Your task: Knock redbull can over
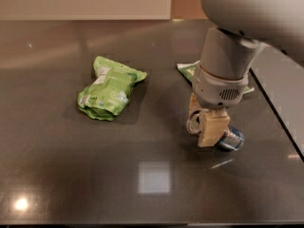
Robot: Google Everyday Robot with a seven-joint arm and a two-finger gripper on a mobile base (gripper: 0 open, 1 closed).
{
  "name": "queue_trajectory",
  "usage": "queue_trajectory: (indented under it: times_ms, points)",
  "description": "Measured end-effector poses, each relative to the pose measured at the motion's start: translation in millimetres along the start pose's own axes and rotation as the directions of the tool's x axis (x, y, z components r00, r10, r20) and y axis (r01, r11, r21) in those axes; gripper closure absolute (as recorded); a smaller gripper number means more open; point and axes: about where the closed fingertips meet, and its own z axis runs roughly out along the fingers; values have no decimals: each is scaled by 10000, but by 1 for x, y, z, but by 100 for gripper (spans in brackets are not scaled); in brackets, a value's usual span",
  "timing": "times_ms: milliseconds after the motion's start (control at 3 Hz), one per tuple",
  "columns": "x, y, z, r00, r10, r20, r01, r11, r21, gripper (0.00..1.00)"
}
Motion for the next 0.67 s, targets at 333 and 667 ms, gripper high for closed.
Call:
queue_trajectory:
  times_ms: [333,667]
  points:
    - [-3,-3,10,9994,-260,-215,256,9995,-194,37]
    - [-9,-4,17,9988,-424,-257,416,9987,-310,13]
